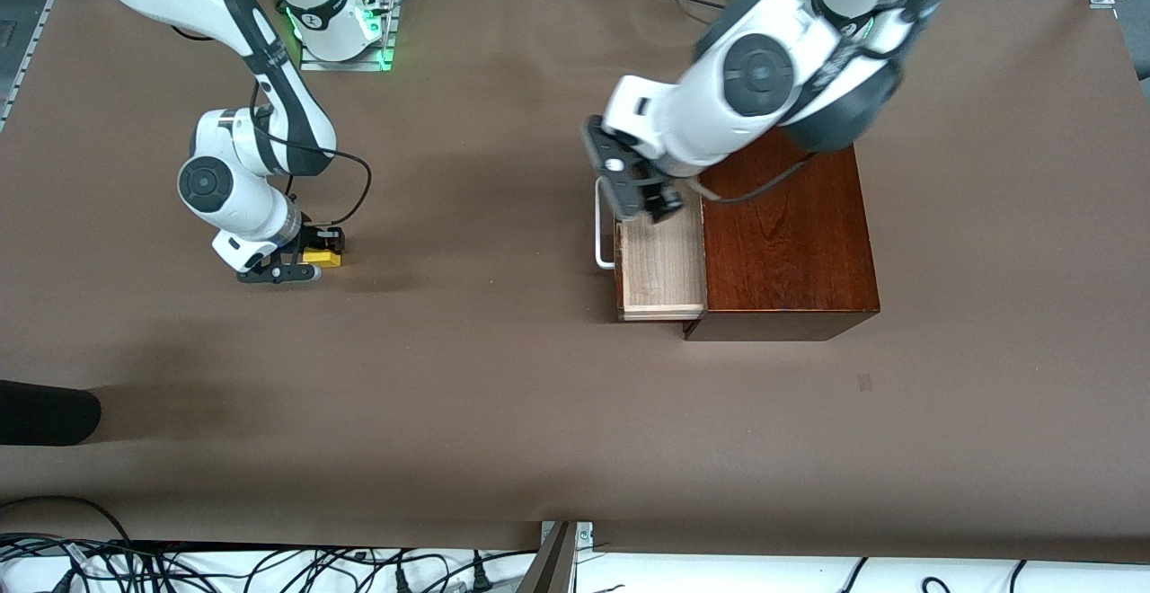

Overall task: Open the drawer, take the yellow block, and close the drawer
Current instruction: 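Place the cube with the right gripper while the left gripper reaches the drawer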

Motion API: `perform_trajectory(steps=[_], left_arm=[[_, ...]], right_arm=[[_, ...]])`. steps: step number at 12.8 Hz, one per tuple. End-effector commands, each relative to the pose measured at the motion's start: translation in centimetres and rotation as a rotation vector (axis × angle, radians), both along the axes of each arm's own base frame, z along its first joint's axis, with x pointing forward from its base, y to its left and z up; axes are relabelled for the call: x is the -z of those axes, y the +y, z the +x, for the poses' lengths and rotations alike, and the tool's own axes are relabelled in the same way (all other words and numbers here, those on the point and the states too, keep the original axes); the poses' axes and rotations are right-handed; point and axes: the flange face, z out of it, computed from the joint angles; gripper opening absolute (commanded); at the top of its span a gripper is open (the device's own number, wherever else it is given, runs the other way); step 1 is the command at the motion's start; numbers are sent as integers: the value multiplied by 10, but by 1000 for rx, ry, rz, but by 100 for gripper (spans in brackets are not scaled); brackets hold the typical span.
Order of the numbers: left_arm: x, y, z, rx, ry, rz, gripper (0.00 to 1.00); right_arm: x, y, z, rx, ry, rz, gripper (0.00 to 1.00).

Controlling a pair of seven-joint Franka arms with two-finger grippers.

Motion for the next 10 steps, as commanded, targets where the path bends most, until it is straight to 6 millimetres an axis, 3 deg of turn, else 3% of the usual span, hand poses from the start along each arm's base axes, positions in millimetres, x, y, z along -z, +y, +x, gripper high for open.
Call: perform_trajectory(steps=[1,2,3,4,7,10], left_arm=[[38,-41,0,179,-73,-47,100],[50,-54,-8,281,-113,-36,100],[58,-61,-9,358,-174,-22,100],[68,-71,-15,416,-197,-10,100],[110,-78,-20,486,-205,58,100],[123,-57,-9,480,-177,104,100]], right_arm=[[15,-2,-2,26,-9,7,10],[16,-2,-1,26,-11,7,24],[12,-1,0,23,-16,8,75],[3,1,5,2,-31,12,100],[-62,8,32,-20,-121,28,100],[-163,21,68,-27,-120,36,100]])
